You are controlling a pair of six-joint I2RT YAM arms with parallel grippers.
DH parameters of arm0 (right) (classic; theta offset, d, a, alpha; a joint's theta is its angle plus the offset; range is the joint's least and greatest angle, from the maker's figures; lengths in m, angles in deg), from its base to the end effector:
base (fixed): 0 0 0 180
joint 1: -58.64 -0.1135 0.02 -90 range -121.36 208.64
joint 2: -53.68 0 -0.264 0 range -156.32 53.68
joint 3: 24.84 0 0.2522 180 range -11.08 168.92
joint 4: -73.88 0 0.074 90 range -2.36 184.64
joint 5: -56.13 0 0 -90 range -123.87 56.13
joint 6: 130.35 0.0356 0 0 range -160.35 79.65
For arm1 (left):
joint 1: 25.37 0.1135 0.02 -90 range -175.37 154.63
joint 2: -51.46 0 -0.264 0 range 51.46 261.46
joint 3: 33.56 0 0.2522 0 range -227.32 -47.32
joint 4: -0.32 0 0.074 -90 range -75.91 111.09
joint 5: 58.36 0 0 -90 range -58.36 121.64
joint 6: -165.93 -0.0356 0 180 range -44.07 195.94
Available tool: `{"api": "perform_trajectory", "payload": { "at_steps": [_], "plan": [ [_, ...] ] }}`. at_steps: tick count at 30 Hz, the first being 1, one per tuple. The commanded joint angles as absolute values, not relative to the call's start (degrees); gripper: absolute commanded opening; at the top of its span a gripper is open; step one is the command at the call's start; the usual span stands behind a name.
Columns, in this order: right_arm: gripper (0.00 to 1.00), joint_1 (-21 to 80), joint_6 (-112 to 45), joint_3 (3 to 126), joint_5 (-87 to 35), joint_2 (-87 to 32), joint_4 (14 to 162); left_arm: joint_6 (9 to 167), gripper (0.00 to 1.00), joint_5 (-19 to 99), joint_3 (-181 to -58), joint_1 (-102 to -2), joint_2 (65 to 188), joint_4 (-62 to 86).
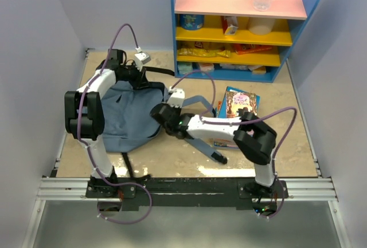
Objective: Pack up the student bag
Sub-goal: Adjust the student bag at the center of the board.
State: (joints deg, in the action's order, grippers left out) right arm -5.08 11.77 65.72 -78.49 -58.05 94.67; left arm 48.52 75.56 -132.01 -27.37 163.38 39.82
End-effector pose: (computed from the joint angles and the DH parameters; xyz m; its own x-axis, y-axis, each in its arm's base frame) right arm 0.2114 0.3716 0.2012 -0.5030 0.2503 -0.8273 -0.0162 0.9542 0.2986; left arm 0.4227 -0.0395 0.2201 -0.5045 0.3494 -0.7895 0.7602 0.6133 -0.2143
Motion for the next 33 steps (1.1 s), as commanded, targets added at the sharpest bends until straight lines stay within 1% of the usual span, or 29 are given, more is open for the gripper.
{"api": "perform_trajectory", "payload": {
  "at_steps": [1,5,9,13,16,17,18,20,22,23,26,27,33],
  "plan": [
    [0.0,0.53,8.61,63.03,-86.61,-51.36,95.28,49.48,0.18,78.75,-134.07,-28.62,162.99,41.24],
    [0.0,1.51,6.06,60.03,-85.38,-48.63,95.37,47.55,0.17,79.45,-134.07,-29.15,163.17,42.47],
    [0.0,0.81,5.71,55.12,-79.51,-47.05,94.68,43.51,0.18,79.9,-134.16,-29.33,164.31,46.07],
    [0.0,-0.86,5.53,50.81,-75.11,-45.91,94.32,40.69,0.25,79.63,-133.63,-29.33,164.84,48.71],
    [0.23,-0.6,6.14,51.58,-75.17,-45.03,97.38,41.13,0.29,80.68,-133.72,-29.67,164.4,48.02],
    [0.43,-0.42,5.62,51.94,-75.44,-43.98,97.92,41.91,0.3,80.77,-133.46,-29.85,164.14,47.4],
    [0.52,-0.16,5.53,52.46,-75.62,-43.19,98.27,42.44,0.31,80.69,-132.93,-30.29,163.53,46.7],
    [0.64,0.89,5.09,54.48,-76.32,-41.52,99.76,43.67,0.33,80.42,-132.4,-30.73,162.82,44.33],
    [0.65,1.42,5.18,57.72,-76.68,-40.55,101.87,44.2,0.34,79.9,-131.7,-31.52,162.12,42.66],
    [0.63,1.42,5.09,58.61,-76.33,-39.85,101.97,44.47,0.35,79.55,-131.44,-31.61,161.94,42.3],
    [0.61,1.25,5.18,60.55,-73.17,-38.17,99.86,44.91,0.37,79.28,-130.56,-32.05,161.41,40.72],
    [0.61,0.99,5.52,61.16,-70.64,-38.69,99.77,44.91,0.37,79.37,-130.47,-32.22,161.5,40.63],
    [0.58,-2.97,9.13,64.6,-64.9,-43.7,99.59,45.17,0.37,79.37,-129.15,-32.49,161.41,39.58]
  ]
}}
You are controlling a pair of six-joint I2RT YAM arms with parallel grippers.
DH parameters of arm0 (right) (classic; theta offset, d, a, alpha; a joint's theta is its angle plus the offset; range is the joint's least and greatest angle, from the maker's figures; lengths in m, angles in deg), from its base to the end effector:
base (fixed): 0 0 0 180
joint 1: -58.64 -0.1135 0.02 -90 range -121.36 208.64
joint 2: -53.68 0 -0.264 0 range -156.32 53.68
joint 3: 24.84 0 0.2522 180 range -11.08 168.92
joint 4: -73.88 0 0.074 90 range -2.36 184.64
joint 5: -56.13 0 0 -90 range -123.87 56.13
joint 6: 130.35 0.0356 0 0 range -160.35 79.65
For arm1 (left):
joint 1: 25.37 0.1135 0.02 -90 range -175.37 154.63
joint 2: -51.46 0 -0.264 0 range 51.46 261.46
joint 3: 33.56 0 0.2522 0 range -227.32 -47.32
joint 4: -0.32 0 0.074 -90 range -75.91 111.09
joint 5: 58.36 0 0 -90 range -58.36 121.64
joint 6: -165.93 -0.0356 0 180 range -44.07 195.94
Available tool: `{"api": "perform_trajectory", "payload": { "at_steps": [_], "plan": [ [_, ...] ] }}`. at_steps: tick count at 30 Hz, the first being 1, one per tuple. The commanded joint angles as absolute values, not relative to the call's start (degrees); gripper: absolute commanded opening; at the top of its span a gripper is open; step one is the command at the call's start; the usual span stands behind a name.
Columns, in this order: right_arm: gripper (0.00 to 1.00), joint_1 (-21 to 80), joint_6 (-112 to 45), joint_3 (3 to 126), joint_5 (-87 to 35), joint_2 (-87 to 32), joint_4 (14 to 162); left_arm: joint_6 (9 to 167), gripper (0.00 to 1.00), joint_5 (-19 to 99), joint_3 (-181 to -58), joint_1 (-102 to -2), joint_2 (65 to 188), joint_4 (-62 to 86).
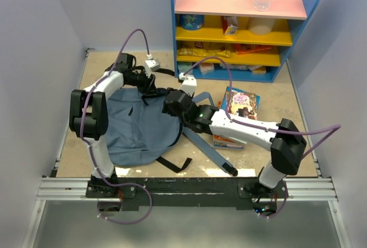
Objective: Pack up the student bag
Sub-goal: Adjust the student bag at the center of the board, then unzip the student bag at the center of the board.
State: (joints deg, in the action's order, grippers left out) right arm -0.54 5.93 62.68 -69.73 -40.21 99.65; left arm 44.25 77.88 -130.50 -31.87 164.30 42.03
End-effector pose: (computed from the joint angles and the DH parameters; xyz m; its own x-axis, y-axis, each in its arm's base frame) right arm 0.2104 0.3119 0.2942 -0.5077 0.2922 -0.8105 -0.1084 0.9116 0.3966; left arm 0.4123 -0.0728 0.2044 -0.4710 0.4192 -0.7762 0.8344 0.4973 -0.2377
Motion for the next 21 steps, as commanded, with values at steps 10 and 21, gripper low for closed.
{"api": "perform_trajectory", "payload": {
  "at_steps": [10,21],
  "plan": [
    [0.58,-2.71,14.4,66.79,-66.74,-51.87,104.16,44.82,0.37,79.1,-128.45,-32.49,160.8,39.49],
    [0.56,-1.3,13.88,68.9,-73.16,-56.8,103.64,42.98,0.36,79.37,-126.78,-32.49,159.92,40.01]
  ]
}}
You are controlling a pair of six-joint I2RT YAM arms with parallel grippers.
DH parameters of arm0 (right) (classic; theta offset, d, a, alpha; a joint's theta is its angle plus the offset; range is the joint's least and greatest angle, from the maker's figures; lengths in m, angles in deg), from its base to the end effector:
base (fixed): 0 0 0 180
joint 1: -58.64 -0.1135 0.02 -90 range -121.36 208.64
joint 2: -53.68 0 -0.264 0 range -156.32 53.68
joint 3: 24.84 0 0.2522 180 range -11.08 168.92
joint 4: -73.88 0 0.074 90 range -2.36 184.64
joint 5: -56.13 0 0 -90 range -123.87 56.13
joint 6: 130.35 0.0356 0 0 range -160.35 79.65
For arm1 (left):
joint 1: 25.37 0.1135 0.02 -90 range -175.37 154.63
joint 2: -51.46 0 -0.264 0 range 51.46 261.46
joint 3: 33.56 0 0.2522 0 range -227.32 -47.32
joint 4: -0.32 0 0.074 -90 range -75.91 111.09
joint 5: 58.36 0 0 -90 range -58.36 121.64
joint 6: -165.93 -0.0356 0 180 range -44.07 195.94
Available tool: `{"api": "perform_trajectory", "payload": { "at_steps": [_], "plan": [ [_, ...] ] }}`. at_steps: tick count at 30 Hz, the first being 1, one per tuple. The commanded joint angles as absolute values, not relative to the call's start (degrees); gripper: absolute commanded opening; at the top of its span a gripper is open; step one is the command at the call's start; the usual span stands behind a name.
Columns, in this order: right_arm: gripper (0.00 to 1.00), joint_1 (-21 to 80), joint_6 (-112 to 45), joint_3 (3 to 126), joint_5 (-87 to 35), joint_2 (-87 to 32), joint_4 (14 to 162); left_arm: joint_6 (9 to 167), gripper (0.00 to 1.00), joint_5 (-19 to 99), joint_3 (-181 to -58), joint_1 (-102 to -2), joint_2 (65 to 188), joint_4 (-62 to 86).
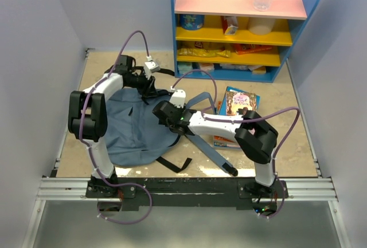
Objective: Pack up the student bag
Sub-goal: Unzip the student bag at the center of the board.
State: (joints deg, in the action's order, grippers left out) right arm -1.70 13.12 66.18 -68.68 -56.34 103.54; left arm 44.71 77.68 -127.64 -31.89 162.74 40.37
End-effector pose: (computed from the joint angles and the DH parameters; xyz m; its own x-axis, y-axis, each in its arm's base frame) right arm 0.2240 0.3523 0.2019 -0.6445 0.2014 -0.7376 -0.0151 0.9611 0.2756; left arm 0.4046 -0.0720 0.2019 -0.4732 0.4162 -0.7764 0.8314 0.5025 -0.2373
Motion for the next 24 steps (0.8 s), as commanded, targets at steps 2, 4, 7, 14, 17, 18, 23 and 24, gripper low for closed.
{"api": "perform_trajectory", "payload": {
  "at_steps": [2,4,7,14,17,18,23,24],
  "plan": [
    [0.55,-1.04,13.44,69.34,-74.3,-57.77,103.02,42.8,0.35,79.8,-126.69,-32.49,159.92,40.1],
    [0.54,-0.69,13.0,69.61,-74.91,-58.73,102.58,42.45,0.35,80.07,-126.6,-32.49,159.83,40.63],
    [0.53,-0.69,12.82,70.48,-77.37,-59.7,103.98,41.75,0.34,80.6,-126.69,-32.49,159.65,41.15],
    [0.48,-0.6,10.89,70.66,-81.68,-60.14,103.73,40.87,0.33,80.95,-126.69,-32.49,159.83,41.95],
    [0.41,-0.25,10.45,72.24,-82.04,-61.28,104.16,40.6,0.33,81.47,-126.6,-32.49,159.65,42.12],
    [0.38,-0.25,10.45,72.59,-82.12,-61.55,104.34,40.52,0.32,81.48,-126.51,-32.49,159.65,42.21],
    [0.12,-0.16,10.01,72.16,-82.39,-60.06,103.9,39.99,0.32,81.48,-125.99,-32.49,159.3,42.21],
    [0.1,-0.16,9.84,71.81,-82.56,-59.62,103.9,39.99,0.32,81.48,-125.9,-32.49,159.39,42.3]
  ]
}}
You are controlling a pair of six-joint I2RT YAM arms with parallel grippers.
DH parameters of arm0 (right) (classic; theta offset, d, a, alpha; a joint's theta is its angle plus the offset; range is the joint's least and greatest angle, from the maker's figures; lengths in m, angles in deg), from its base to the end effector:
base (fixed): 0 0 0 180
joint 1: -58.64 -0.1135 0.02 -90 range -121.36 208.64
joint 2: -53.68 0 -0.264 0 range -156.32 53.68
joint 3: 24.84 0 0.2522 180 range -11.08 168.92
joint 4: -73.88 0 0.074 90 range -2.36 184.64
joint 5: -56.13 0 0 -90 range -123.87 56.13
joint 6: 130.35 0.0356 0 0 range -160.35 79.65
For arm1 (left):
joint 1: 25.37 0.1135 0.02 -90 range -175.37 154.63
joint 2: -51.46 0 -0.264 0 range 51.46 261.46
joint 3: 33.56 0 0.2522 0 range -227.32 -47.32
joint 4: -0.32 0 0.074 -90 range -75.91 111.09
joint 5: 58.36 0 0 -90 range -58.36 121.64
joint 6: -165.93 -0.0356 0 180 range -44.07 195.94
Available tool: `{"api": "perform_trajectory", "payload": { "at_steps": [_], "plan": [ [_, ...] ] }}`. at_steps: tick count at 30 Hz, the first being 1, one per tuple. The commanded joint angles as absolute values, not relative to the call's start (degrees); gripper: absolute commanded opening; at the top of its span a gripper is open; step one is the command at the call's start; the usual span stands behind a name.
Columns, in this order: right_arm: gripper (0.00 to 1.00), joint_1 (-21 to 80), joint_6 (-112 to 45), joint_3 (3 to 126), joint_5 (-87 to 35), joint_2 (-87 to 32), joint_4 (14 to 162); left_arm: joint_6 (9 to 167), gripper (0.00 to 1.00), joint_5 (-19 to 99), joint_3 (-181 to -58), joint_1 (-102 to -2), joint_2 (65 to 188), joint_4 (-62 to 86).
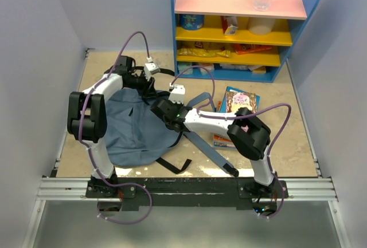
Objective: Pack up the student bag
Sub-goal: Unzip the student bag at the center of the board.
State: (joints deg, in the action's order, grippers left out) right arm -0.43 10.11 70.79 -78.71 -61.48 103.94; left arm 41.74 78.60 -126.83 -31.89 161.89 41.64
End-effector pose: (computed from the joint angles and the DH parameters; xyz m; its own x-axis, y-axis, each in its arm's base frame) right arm 0.2447 0.3596 0.1926 -0.5370 0.1676 -0.8267 0.0642 0.9853 0.1581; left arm 0.3989 -0.0718 0.2027 -0.4437 0.4367 -0.7826 0.8541 0.4706 -0.2216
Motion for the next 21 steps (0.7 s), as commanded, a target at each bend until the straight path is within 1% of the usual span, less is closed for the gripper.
{"api": "perform_trajectory", "payload": {
  "at_steps": [1,2,6,10,11,13,14,15,18,21],
  "plan": [
    [0.03,-0.16,9.57,71.63,-82.48,-59.01,103.99,40.16,0.32,81.48,-125.81,-32.49,159.3,42.12],
    [0.0,-0.16,9.57,71.54,-82.48,-58.65,104.16,40.42,0.32,81.65,-125.64,-32.49,159.48,42.04],
    [0.0,-0.16,9.31,69.79,-81.51,-56.63,104.43,41.65,0.31,81.48,-124.84,-32.49,159.13,40.2],
    [0.0,-0.25,4.4,67.24,-77.48,-53.21,102.15,43.23,0.31,80.16,-124.76,-32.49,159.21,38.96],
    [0.0,-0.25,2.47,66.63,-73.9,-51.46,101.19,43.76,0.3,79.46,-124.58,-32.49,159.21,38.0],
    [0.0,-0.16,-7.09,65.13,-69.32,-49.95,97.06,44.82,0.29,79.19,-124.58,-32.49,159.21,37.29],
    [0.0,-0.16,-10.35,65.13,-67.55,-48.82,96.52,45.0,0.29,79.19,-124.67,-32.49,159.3,37.11],
    [0.0,0.01,-13.69,66.17,-67.62,-48.28,98.95,45.17,0.29,79.28,-124.58,-32.49,159.3,36.85],
    [0.0,0.98,-18.54,64.35,-64.03,-43.63,98.46,45.79,0.29,78.84,-124.49,-32.49,159.39,36.15],
    [0.0,1.25,-18.56,62.93,-61.57,-41.16,99.58,46.66,0.29,77.96,-123.88,-32.49,159.3,34.83]
  ]
}}
